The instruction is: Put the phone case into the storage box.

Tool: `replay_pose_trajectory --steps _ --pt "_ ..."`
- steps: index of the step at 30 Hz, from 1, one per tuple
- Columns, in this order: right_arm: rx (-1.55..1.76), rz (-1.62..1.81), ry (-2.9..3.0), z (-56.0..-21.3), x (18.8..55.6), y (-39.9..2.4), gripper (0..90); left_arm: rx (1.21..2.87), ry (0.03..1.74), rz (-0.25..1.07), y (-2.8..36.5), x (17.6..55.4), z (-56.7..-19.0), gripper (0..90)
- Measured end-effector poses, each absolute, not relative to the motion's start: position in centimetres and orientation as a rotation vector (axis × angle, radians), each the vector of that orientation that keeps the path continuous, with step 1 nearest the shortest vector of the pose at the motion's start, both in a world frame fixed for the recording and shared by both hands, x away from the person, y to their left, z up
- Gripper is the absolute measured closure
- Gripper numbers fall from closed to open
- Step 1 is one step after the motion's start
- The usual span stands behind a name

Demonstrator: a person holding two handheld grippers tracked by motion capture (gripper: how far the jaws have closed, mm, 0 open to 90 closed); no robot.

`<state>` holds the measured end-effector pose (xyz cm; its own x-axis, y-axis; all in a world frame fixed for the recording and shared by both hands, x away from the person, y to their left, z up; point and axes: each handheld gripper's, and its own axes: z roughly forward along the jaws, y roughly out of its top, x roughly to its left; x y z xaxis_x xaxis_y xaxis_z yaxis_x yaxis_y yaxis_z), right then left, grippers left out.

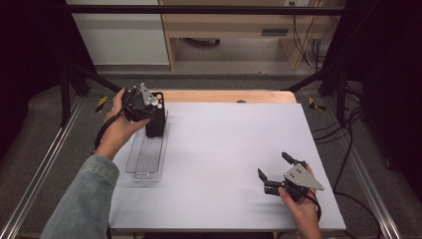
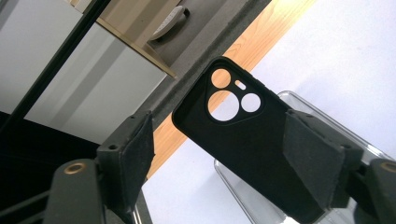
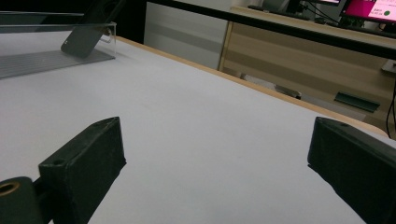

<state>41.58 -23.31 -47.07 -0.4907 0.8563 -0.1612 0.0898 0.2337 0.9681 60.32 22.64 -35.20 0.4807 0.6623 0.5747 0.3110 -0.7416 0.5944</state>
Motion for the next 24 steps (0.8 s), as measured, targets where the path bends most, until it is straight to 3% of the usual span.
replay_pose_trajectory --steps 24 --pt "0.877 1.323 1.777 -47.1 41.6 -23.3 4.2 2.269 0.834 1.074 21.5 59.9 -35.7 13.2"
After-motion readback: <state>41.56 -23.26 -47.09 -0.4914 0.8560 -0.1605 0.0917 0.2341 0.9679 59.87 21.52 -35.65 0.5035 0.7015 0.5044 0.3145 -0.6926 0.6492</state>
